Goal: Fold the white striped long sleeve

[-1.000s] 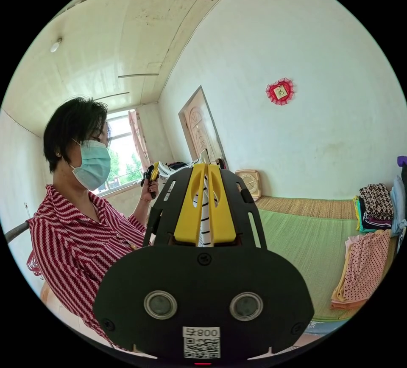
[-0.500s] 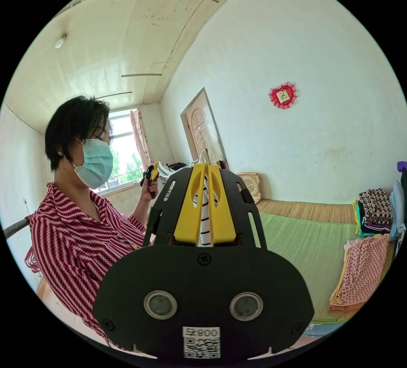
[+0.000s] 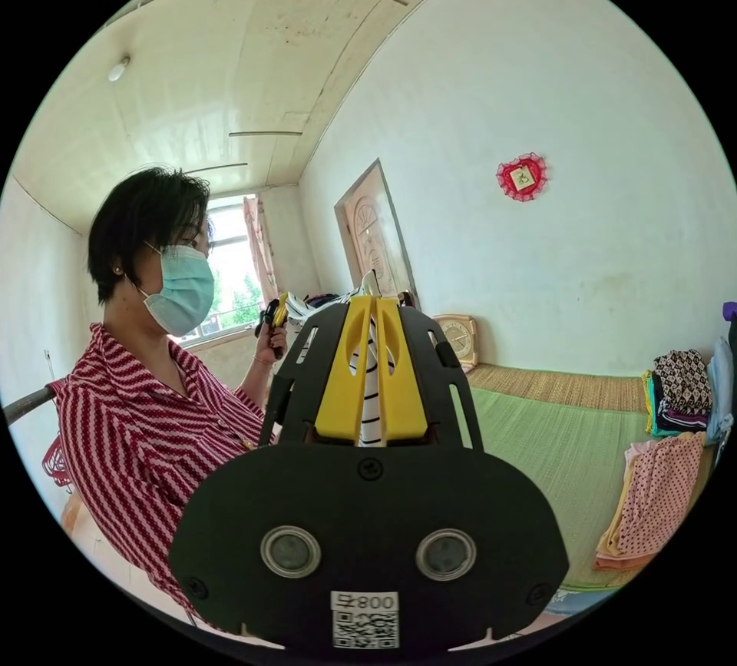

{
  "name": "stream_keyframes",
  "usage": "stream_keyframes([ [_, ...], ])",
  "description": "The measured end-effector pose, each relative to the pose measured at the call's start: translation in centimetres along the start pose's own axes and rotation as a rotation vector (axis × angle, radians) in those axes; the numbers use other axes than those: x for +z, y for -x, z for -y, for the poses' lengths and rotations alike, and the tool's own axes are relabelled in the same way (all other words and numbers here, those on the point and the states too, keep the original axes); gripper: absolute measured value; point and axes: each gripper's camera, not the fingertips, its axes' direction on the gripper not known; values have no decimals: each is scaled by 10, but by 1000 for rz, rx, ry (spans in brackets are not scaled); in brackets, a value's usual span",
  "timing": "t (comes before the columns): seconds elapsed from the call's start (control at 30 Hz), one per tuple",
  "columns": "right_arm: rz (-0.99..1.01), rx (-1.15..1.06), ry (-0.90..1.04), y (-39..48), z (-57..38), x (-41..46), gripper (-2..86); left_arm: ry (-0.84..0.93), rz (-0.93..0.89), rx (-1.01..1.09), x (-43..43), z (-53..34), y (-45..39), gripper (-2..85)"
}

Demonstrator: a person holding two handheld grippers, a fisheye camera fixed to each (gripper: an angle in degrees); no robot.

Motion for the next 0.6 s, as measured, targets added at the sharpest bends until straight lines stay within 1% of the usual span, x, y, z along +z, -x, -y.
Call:
stream_keyframes([
  [0.6, -11, -25, 5, 61, -11, -17, 6, -1, -2, 19, -4, 69, -59, 3],
])
